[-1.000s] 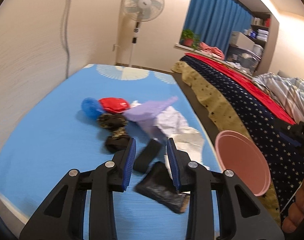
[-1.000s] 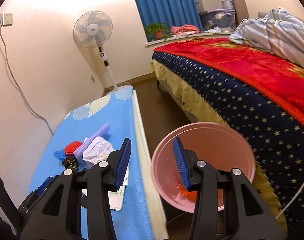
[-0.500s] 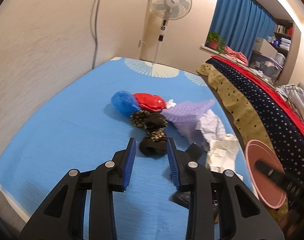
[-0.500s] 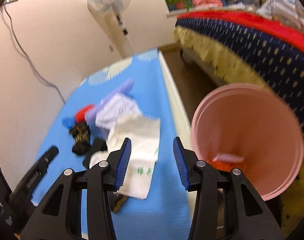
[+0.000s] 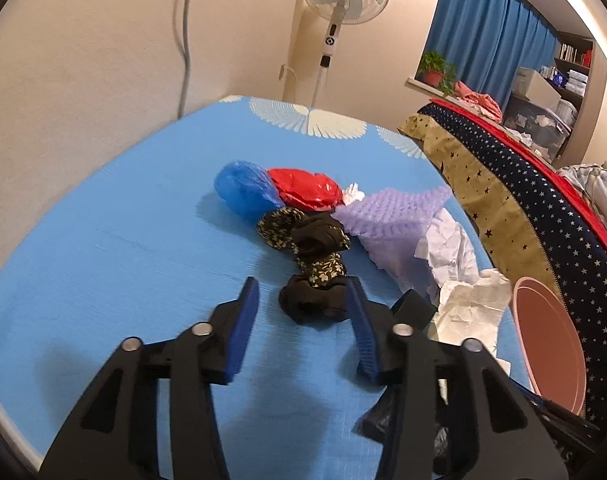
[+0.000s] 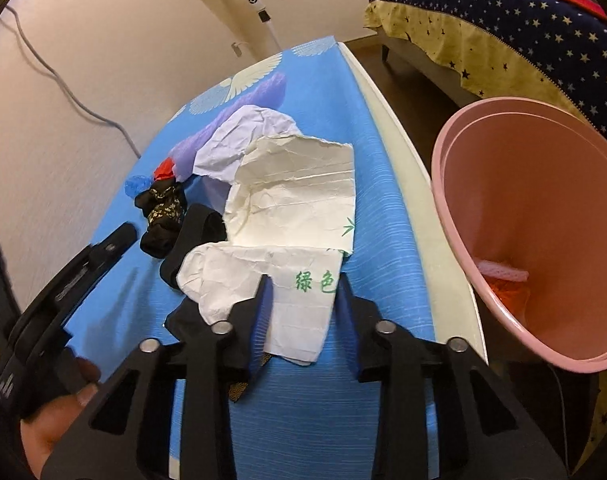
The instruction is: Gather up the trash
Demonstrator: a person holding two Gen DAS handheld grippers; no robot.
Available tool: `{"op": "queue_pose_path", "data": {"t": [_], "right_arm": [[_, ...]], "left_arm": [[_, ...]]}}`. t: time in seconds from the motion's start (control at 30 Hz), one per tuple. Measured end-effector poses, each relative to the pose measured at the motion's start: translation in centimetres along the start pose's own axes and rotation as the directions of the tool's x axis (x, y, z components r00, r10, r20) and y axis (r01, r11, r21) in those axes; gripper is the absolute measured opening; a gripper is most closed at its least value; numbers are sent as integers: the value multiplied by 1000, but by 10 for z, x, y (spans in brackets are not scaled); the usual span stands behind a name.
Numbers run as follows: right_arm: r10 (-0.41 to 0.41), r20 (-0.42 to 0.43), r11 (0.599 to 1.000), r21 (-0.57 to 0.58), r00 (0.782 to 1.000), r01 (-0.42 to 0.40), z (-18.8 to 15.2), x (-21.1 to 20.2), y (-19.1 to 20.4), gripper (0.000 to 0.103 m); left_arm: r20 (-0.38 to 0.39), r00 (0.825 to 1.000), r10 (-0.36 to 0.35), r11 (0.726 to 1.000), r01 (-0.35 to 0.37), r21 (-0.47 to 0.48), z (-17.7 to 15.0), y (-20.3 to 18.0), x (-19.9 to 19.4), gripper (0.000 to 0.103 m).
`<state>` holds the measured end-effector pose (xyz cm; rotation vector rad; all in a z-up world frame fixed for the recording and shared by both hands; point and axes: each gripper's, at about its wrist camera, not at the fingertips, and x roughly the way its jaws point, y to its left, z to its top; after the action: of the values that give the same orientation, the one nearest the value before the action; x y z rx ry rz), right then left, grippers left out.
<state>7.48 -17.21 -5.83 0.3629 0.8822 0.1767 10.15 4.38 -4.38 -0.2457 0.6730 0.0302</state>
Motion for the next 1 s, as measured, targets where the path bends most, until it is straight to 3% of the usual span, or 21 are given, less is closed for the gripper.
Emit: {"op": "queue_pose_path", "data": {"t": [0.1,0.43,0.7,1.0], "right_arm": [[16,9,1000,6,1000,-16,2,-2,-1,13],[29,79,998,-59,996,-25,10,-21,12,4],[38,121,994,-106,992,-26,14,-39,23,2],[31,186,989,-145,982,-4,19,-68,31,2]], "left_arm": [[6,1000,-13,1000,13,-7,4,-2,4,54],[-76,997,-23,1000,22,-19,7,-2,21,53],[-103,993,-55,998,52,-24,2,-1,20,17],[-76,995,-62,998,62,-6,1,-4,-7,7]]}}
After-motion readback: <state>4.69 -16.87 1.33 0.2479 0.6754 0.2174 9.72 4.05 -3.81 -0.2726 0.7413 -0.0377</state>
